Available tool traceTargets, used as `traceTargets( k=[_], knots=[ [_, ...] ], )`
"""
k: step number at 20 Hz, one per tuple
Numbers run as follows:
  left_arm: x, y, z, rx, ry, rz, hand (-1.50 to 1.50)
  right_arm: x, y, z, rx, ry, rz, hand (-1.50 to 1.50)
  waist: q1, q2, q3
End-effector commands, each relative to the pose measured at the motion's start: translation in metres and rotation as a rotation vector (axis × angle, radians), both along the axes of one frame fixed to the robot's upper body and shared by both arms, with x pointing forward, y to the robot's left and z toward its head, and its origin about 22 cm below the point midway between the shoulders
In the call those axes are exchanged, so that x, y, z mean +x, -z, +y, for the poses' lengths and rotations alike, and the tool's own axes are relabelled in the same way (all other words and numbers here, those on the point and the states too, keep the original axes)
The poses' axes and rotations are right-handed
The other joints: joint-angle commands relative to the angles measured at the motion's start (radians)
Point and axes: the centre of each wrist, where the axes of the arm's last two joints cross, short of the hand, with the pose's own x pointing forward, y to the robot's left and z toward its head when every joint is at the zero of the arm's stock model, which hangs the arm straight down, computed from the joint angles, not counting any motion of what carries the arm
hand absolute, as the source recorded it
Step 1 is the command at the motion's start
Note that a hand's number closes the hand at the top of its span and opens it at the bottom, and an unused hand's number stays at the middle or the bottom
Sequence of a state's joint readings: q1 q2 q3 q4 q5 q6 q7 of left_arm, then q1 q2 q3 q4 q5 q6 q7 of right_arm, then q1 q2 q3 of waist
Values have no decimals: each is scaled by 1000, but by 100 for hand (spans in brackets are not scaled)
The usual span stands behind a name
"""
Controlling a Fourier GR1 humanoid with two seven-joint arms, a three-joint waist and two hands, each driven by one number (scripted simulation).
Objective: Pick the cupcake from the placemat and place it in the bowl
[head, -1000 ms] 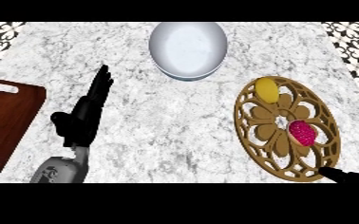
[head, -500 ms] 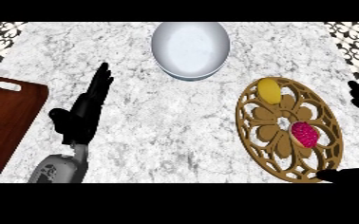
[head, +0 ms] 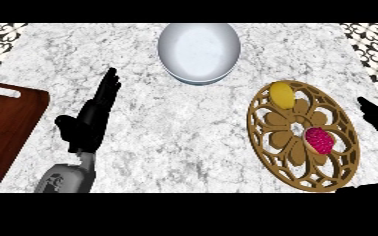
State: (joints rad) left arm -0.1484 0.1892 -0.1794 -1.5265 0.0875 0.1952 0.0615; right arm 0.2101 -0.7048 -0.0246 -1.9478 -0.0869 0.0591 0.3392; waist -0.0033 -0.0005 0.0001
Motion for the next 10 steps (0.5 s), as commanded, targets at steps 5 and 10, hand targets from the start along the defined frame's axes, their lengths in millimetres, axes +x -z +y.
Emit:
traceTargets(
  k=[5,10],
  knots=[
    [13,-9,-5,-3,0,4,0,13,21,-10,138,-22,-52,-150,2,0,0],
    [-10,-1,1,8,-11,12,0,-1,25,-3,175,-31,-41,-150,2,0,0]
  ],
)
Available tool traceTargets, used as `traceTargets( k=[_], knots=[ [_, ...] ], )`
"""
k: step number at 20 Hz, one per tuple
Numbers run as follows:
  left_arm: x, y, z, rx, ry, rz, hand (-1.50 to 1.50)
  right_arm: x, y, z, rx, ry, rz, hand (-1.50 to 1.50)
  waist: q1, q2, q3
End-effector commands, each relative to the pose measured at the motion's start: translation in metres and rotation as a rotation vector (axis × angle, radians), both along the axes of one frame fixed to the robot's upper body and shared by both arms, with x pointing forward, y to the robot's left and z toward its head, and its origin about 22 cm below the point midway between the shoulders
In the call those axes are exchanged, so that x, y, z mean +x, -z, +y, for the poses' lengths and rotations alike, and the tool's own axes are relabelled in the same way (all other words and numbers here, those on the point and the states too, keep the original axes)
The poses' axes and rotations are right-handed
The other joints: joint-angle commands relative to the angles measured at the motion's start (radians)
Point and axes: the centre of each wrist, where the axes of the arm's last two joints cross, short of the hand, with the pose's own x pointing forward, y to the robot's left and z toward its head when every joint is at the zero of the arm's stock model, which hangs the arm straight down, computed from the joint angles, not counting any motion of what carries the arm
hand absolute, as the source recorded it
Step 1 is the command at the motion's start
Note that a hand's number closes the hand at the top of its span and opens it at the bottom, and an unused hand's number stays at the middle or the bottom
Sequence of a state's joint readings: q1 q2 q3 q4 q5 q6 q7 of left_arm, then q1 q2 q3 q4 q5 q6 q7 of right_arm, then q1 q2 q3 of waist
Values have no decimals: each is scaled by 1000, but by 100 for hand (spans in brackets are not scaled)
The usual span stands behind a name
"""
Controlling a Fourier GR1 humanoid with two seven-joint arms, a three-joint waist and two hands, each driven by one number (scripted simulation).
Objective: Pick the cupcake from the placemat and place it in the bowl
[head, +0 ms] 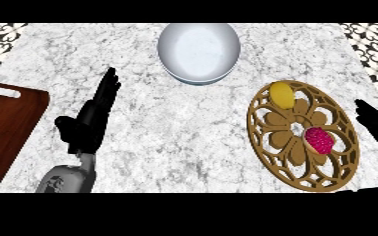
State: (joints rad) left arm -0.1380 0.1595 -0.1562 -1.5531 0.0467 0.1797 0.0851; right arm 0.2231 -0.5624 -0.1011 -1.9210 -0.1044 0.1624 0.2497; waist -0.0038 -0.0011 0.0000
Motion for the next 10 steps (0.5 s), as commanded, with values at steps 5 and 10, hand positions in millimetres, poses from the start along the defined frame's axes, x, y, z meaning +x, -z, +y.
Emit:
traceTargets(
  k=[5,10],
  knots=[
    [3,16,-7,-4,7,10,0,-3,23,13,72,-1,38,-150,0,1,0],
    [6,6,2,-3,1,3,0,17,32,-7,112,9,36,-150,3,1,0]
  ],
)
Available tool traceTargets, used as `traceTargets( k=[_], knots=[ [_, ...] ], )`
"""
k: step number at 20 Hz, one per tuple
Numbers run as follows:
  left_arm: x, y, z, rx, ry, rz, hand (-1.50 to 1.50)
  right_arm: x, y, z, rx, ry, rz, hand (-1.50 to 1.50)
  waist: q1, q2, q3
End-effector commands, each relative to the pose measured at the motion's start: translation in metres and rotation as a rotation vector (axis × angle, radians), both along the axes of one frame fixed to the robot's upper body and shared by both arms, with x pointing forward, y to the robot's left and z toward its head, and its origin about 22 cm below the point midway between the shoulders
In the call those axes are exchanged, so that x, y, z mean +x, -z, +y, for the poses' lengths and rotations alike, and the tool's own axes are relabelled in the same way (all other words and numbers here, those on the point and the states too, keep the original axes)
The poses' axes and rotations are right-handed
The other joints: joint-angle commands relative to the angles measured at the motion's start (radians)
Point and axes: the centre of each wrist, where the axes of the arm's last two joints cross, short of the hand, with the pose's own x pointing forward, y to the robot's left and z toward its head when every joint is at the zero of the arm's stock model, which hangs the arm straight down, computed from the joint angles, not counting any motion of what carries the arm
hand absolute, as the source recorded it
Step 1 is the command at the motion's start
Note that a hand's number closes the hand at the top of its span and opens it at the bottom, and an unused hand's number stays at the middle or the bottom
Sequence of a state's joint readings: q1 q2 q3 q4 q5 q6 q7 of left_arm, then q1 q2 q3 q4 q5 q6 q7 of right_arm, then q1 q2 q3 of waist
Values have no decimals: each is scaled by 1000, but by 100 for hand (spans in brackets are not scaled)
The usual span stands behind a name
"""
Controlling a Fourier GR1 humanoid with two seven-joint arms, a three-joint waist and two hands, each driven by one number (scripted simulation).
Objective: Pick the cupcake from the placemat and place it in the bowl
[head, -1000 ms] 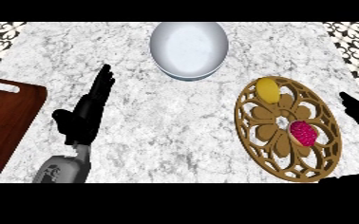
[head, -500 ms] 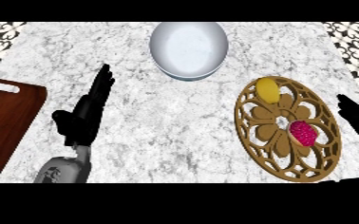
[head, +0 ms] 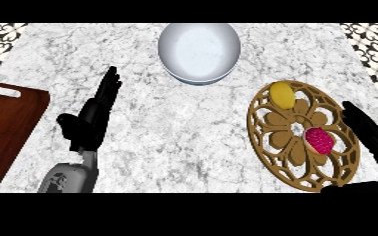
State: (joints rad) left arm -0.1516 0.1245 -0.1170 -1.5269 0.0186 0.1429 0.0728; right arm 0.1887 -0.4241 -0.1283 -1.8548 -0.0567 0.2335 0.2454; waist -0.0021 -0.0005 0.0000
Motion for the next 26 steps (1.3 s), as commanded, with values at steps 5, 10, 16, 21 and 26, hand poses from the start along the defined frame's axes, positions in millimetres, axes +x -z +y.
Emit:
traceTargets(
  k=[5,10,16,21,26],
  knots=[
    [0,-8,8,2,-5,0,0,11,30,5,23,5,31,-150,1,0,0],
    [-7,-5,5,7,-6,6,0,18,63,5,14,16,15,-150,3,0,0],
    [3,-5,9,-6,-5,-12,0,13,70,-7,-166,75,70,-150,3,1,0],
    [4,-2,3,6,8,-11,0,27,63,9,-174,29,99,-150,1,0,0],
    [-3,-5,-7,-7,12,-7,0,38,82,-7,-207,-123,49,150,6,0,1]
  ],
)
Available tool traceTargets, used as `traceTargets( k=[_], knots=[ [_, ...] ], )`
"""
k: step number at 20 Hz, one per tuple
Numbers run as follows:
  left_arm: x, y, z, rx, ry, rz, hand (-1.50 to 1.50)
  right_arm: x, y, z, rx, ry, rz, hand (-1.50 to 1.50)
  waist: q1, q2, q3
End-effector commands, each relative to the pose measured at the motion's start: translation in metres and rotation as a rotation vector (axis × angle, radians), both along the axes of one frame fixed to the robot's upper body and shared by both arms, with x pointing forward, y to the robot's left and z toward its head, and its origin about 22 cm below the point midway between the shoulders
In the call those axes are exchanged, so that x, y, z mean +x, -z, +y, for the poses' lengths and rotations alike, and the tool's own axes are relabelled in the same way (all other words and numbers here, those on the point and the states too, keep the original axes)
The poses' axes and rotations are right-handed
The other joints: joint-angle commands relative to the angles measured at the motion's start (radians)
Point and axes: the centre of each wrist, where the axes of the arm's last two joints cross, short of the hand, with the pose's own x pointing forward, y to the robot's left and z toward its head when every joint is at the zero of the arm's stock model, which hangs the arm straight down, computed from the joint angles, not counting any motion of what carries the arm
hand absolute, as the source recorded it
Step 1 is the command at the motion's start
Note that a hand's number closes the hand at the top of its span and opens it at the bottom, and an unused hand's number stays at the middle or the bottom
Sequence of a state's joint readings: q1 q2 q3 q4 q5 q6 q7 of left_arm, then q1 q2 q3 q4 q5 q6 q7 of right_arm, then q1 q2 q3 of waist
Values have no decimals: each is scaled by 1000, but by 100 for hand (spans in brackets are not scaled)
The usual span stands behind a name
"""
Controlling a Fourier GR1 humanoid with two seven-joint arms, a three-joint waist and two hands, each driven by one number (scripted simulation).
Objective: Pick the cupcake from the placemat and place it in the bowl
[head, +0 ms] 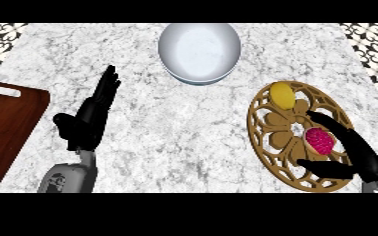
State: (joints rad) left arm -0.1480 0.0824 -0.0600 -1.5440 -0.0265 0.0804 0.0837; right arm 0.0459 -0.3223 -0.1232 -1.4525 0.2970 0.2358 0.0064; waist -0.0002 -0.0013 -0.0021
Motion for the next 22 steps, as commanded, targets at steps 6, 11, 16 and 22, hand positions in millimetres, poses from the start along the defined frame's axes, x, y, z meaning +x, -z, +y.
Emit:
traceTargets(
  k=[6,11,16,22],
  knots=[
    [4,9,-7,-6,-3,8,0,-21,-4,29,-101,-211,-41,150,-7,0,2],
    [-7,0,-14,-2,-4,13,0,5,4,48,-46,-201,-53,150,1,1,2],
    [3,3,-19,5,78,3,0,22,-22,111,57,-1013,-68,150,102,9,2],
    [11,-2,-18,8,33,6,0,41,-62,147,342,-1461,-196,150,40,6,3]
  ],
)
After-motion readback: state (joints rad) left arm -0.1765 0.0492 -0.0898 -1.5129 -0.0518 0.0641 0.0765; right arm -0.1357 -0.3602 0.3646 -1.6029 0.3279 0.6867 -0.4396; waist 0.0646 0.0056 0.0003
